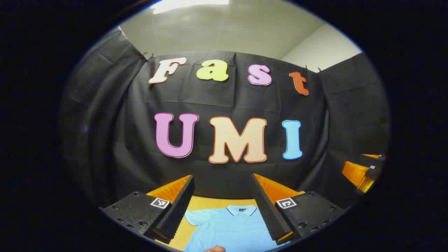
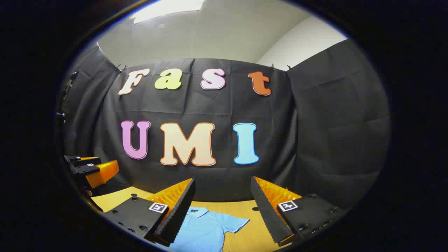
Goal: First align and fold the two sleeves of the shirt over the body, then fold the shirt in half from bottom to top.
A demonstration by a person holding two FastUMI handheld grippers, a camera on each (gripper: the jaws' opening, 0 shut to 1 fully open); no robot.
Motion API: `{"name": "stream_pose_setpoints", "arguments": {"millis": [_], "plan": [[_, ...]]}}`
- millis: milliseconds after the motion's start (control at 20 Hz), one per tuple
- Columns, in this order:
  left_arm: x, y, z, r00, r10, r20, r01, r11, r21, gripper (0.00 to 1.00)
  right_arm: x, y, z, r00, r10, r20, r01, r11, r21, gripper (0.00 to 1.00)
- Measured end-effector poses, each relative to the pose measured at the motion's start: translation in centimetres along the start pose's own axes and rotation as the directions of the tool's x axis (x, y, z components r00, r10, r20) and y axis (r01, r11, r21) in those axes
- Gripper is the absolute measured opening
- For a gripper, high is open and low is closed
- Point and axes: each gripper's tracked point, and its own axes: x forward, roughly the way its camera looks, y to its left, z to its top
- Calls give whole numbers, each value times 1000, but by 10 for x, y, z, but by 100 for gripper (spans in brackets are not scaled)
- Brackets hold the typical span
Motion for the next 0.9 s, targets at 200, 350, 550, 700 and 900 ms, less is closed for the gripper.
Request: {"name": "stream_pose_setpoints", "arguments": {"millis": [200, 350, 550, 700, 900], "plan": [[4, -3, 2, 1000, -24, -1, 24, 1000, 20, 93, 2, 5, -3, 1000, 16, -19, -15, 1000, 8, 100], [4, 0, 7, 1000, -21, 8, 21, 1000, 12, 94, 4, 9, 0, 1000, 24, -18, -23, 1000, 7, 98], [4, 3, 4, 1000, -9, -4, 9, 1000, 4, 94, 4, 11, 1, 1000, 29, -9, -29, 1000, 12, 98], [1, 0, 1, 1000, -8, -7, 8, 1000, 14, 93, 3, 10, -1, 999, 32, -17, -32, 999, 6, 98], [-2, -4, -1, 1000, -5, -11, 6, 1000, 14, 94, 2, 10, 1, 999, 46, -6, -46, 999, 17, 98]]}}
